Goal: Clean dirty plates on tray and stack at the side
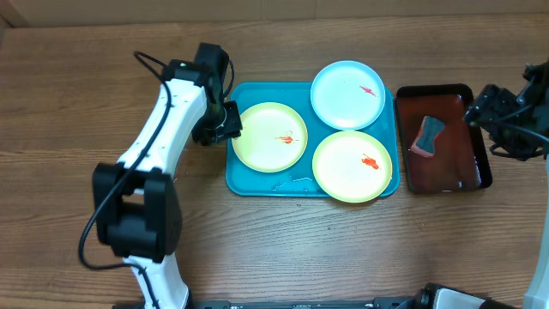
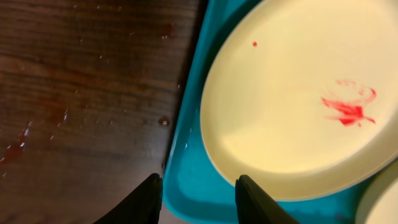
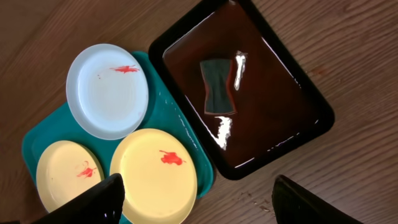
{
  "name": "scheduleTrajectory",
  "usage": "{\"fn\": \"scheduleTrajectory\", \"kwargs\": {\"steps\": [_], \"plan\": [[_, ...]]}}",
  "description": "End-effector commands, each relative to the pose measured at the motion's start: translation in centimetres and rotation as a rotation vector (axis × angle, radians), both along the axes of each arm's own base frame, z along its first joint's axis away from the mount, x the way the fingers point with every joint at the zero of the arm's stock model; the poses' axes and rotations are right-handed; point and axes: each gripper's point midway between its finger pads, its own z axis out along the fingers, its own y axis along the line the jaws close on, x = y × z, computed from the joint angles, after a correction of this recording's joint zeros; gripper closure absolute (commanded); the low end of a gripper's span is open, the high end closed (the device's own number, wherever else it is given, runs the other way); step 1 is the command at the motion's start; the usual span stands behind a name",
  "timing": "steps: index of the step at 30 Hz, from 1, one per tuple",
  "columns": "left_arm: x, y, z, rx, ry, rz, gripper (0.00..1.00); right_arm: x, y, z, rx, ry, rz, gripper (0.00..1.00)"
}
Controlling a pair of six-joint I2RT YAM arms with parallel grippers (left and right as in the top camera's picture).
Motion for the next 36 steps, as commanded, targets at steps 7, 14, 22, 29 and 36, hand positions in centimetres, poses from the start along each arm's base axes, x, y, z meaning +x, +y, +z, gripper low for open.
{"fn": "scheduleTrajectory", "kwargs": {"steps": [7, 14, 22, 29, 36], "plan": [[1.4, -0.3, -3.1, 0.036, 0.014, 0.014, 0.64, -0.8, 0.0, -1.9, -0.008, 0.054, 0.026, 0.22], [1.6, -1.6, -4.8, -0.026, 0.03, -0.099, 0.75, -0.9, 0.0, -2.9, -0.018, 0.077, 0.053, 0.22], [1.8, -0.5, -5.1, 0.038, 0.019, -0.122, 0.74, -0.3, -0.2, -3.6, -0.023, 0.093, 0.078, 0.22], [2.1, -1.1, -5.1, 0.017, 0.005, -0.13, 0.76, 0.1, -0.3, -5.1, -0.017, 0.141, 0.103, 0.22], [0.8, -1.3, -5.9, 0.087, 0.033, -0.156, 0.75, 0.1, -0.3, -5.2, -0.024, 0.143, 0.121, 0.22]]}}
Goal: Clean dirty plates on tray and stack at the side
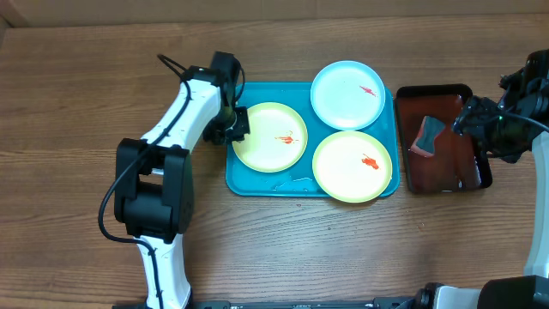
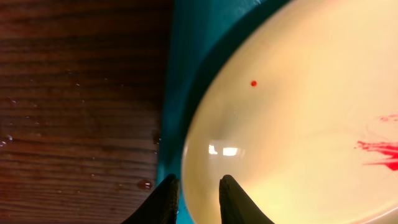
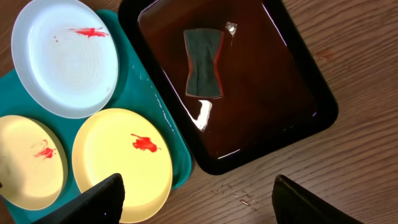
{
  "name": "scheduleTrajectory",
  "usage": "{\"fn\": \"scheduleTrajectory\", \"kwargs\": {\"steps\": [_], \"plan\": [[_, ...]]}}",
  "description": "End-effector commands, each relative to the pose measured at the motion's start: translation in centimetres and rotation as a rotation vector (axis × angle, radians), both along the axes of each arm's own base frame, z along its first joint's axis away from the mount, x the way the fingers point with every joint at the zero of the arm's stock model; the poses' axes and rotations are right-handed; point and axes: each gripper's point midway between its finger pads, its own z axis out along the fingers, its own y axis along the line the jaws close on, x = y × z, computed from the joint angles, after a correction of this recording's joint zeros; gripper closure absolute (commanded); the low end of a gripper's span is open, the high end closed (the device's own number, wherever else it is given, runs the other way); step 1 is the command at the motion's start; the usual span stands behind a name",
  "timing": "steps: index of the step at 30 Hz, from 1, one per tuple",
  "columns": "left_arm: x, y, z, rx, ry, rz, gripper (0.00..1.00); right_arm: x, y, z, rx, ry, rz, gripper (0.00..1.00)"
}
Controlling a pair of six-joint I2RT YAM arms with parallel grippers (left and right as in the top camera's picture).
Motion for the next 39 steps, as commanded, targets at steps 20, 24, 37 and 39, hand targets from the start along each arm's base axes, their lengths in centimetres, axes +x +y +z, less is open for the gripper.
{"fn": "scheduleTrajectory", "kwargs": {"steps": [20, 24, 37, 39], "plan": [[-1.0, -0.5, -2.8, 0.03, -0.004, -0.021, 0.96, 0.7, -0.5, 0.3, -0.031, -0.039, 0.021, 0.27], [-1.3, -0.8, -2.8, 0.014, 0.012, -0.022, 0.96, 1.1, -0.6, 0.3, -0.033, -0.047, 0.021, 0.42], [0.9, 2.2, -2.7, 0.107, -0.067, 0.128, 0.96, 4.3, -0.3, -4.3, 0.059, 0.016, 0.02, 0.48], [1.0, 2.2, -2.7, 0.105, -0.071, 0.129, 0.96, 5.2, -0.2, -5.6, 0.082, 0.028, 0.01, 0.51]]}}
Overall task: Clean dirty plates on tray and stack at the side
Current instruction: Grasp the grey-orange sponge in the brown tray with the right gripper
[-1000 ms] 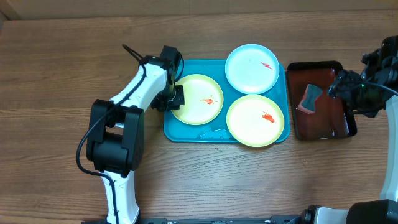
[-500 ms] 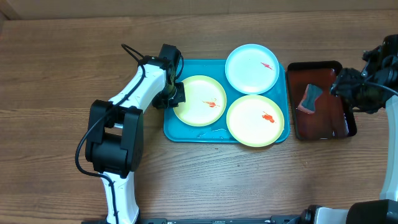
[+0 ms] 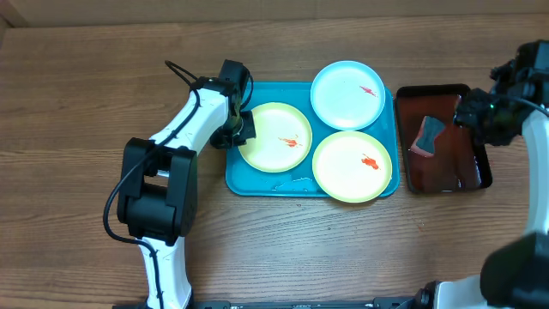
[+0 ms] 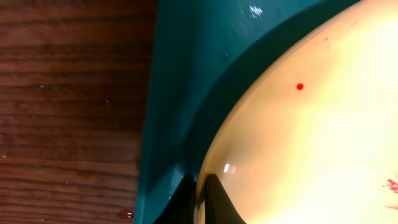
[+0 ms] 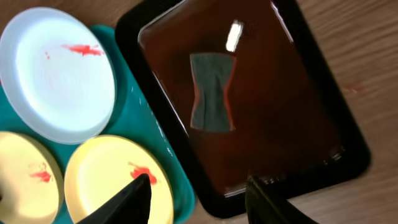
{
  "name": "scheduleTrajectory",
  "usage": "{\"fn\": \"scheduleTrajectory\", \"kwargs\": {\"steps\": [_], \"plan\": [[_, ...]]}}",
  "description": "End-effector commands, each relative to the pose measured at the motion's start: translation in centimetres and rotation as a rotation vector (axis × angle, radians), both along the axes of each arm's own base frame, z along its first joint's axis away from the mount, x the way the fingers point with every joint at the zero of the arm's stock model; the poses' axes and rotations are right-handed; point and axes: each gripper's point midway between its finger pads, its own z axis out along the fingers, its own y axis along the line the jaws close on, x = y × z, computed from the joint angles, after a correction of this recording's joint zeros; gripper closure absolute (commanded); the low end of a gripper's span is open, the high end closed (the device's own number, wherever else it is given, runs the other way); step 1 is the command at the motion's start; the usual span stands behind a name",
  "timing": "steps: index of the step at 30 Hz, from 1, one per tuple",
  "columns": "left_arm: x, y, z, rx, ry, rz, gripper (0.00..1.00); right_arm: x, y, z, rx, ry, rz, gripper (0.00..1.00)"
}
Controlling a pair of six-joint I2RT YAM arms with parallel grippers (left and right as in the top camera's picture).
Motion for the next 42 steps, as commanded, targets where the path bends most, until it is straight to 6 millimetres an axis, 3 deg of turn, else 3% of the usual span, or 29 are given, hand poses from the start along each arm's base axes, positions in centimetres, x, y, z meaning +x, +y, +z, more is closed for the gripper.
{"fn": "scheduleTrajectory", "kwargs": {"steps": [1, 6, 11, 18, 28, 31, 35, 38, 42], "plan": [[0.3, 2.3, -0.8, 0.079, -0.005, 0.071, 0.96, 1.0, 0.6, -2.2, 0.06, 0.034, -0.023, 0.51], [0.3, 2.1, -0.8, 0.073, -0.005, 0.067, 0.96, 2.5, 1.0, -6.1, 0.085, 0.103, -0.039, 0.57], [0.2, 0.8, -0.8, -0.002, 0.005, 0.059, 0.96, 3.8, 0.9, -9.0, 0.038, 0.134, -0.056, 0.6], [-0.1, 0.3, -0.8, -0.033, 0.02, 0.057, 0.96, 3.7, 0.7, -12.5, -0.057, 0.222, -0.079, 0.62], [-0.1, 0.4, -0.8, -0.027, 0.022, 0.058, 0.96, 3.8, -0.3, -13.5, -0.143, 0.245, -0.121, 0.66], [-0.2, 0.5, -0.8, -0.024, 0.023, 0.059, 0.96, 3.8, -0.3, -14.6, -0.145, 0.249, -0.107, 0.67], [0.0, 0.4, -0.8, -0.026, 0.017, 0.063, 0.96, 2.9, 0.0, -16.3, -0.132, 0.274, -0.1, 0.72], [-0.1, 0.4, -0.8, -0.027, 0.02, 0.078, 0.96, 3.2, 1.2, -16.7, -0.069, 0.254, -0.054, 0.72], [-0.1, 0.5, -0.8, -0.022, 0.02, 0.08, 0.96, 3.2, 1.4, -16.9, -0.06, 0.251, -0.049, 0.72]]}}
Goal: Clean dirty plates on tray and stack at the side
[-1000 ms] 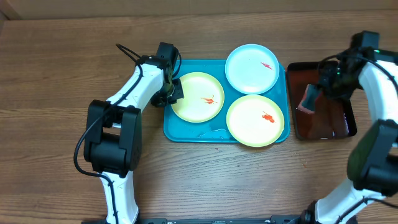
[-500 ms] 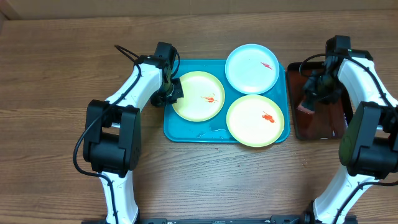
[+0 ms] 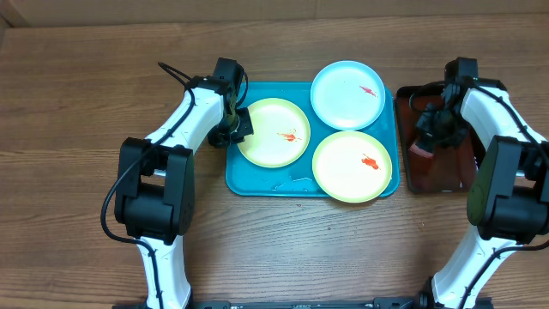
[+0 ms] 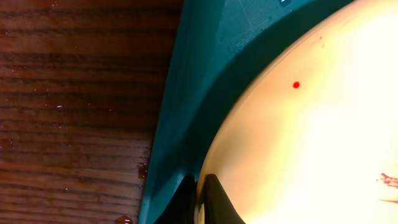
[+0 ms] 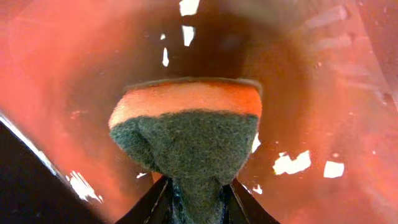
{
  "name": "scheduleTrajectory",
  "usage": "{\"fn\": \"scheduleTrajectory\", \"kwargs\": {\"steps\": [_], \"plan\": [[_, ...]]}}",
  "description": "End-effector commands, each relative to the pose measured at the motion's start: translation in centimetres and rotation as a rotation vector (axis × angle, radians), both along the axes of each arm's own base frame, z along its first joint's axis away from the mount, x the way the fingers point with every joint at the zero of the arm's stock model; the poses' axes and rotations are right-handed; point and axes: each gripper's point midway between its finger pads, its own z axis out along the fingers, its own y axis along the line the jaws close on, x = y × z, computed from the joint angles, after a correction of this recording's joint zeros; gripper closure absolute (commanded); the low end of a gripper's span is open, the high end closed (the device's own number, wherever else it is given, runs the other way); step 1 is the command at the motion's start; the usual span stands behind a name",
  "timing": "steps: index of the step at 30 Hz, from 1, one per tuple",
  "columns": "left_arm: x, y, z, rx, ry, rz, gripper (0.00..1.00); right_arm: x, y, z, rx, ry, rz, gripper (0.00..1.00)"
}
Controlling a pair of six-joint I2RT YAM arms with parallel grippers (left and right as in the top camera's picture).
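Note:
Three plates smeared with red lie on the teal tray: a yellow plate at the left, a pale blue plate at the back, another yellow plate at the front right. My left gripper is shut on the left rim of the left yellow plate. My right gripper is down in the black tray, shut on the orange-and-green sponge.
The black tray holds shallow water and stands right of the teal tray. Bare wooden table with scattered droplets lies left of the teal tray. Both arms reach in from the front.
My right gripper was open, high above the black tray; now it is low inside it and shut on the sponge. My left gripper still pinches the yellow plate's rim, hardly moved.
First my left gripper stood open at the teal tray's left edge and the right hung open high over the black tray. Then the left jaws straddled the yellow plate's rim, later shut on it. The right gripper, lower and narrower, now holds the sponge.

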Motion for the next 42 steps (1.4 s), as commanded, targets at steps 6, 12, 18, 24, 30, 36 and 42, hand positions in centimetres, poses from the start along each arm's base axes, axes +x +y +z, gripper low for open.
{"fn": "scheduleTrajectory", "kwargs": {"steps": [6, 12, 18, 24, 30, 36, 42], "plan": [[-0.4, 0.6, -0.9, 0.022, 0.022, 0.03, 0.96, -0.2, 0.7, -1.3, 0.03, 0.003, 0.02, 0.96], [-0.4, 0.5, -0.9, 0.02, 0.023, 0.03, 0.96, -1.1, 1.7, -0.7, 0.086, 0.046, 0.022, 0.96], [-0.1, 0.4, -0.8, 0.016, 0.008, 0.01, 0.96, 0.4, 4.0, 6.1, 0.218, -0.024, 0.109, 0.96], [0.0, 0.2, -0.8, 0.004, 0.003, 0.006, 0.96, 0.2, 3.9, 13.9, 0.182, -0.162, 0.131, 0.96], [0.0, -0.1, -0.8, -0.007, 0.002, -0.035, 0.96, -0.4, 2.0, 15.4, 0.053, -0.182, 0.135, 0.96], [0.1, -0.1, -0.8, -0.005, -0.003, -0.063, 0.95, -0.3, 1.1, 14.2, -0.024, -0.174, 0.235, 0.96], [0.3, -0.2, -0.8, -0.008, -0.013, -0.063, 0.96, -0.2, 0.9, 14.3, -0.043, -0.174, 0.277, 0.96]]}}
